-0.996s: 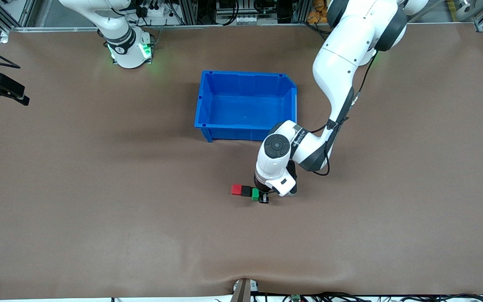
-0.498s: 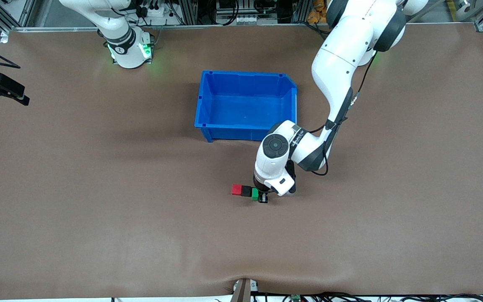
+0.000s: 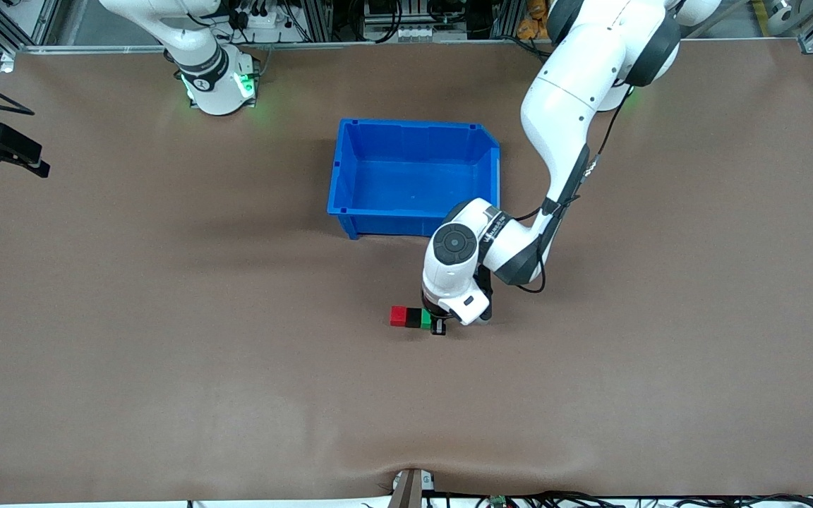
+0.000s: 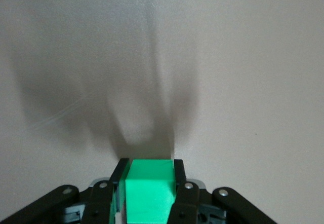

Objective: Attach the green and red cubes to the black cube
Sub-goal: 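Lower the green cube against the black cube and press it in place, then open the left gripper and lift it off the green cube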

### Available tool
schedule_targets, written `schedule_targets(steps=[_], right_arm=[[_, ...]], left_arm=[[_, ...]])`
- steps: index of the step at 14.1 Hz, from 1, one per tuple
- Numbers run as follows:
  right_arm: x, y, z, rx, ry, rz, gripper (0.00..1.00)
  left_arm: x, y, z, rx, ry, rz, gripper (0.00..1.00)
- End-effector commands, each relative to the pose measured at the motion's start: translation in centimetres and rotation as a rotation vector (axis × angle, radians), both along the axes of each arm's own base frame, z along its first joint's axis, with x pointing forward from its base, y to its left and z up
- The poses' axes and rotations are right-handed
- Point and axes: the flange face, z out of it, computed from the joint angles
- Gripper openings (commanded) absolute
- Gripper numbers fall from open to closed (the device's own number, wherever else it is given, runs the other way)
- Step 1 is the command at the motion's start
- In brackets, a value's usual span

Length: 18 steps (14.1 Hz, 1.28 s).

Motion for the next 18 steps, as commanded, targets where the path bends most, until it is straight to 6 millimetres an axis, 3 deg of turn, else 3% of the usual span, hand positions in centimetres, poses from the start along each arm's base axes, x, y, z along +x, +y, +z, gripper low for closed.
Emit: schedule_targets(steps=[1, 3, 4, 9, 14, 18], right_arm=[[0.2, 0.1, 0.4, 0.018, 0.000, 0.002, 1.00], [0.1, 0.0, 0.4, 0.018, 0.001, 0.001, 1.00], [0.1, 0.0, 0.4, 0.018, 0.001, 0.001, 1.00], [0.1, -0.1, 0.4, 0.020, 0.001, -0.001, 1.00], [0.2, 0.0, 0.3, 0.024, 0.002, -0.001, 1.00], [0.2, 0.0, 0.3, 0.024, 0.002, -0.001, 1.00]], left_arm=[[-0.5, -0.6, -0.8, -0.014, 0.042, 0.027, 0.00], [-0.5, -0.1, -0.8, -0.007, 0.073, 0.040, 0.70], [-0.4, 0.0, -0.7, -0.001, 0.077, 0.028, 1.00], [1.1, 2.0, 3.5, 0.011, 0.088, 0.024, 1.00], [2.2, 6.0, 13.9, 0.052, 0.116, -0.118, 1.00], [3.4, 12.9, 23.4, -0.031, 0.157, -0.281, 1.00]])
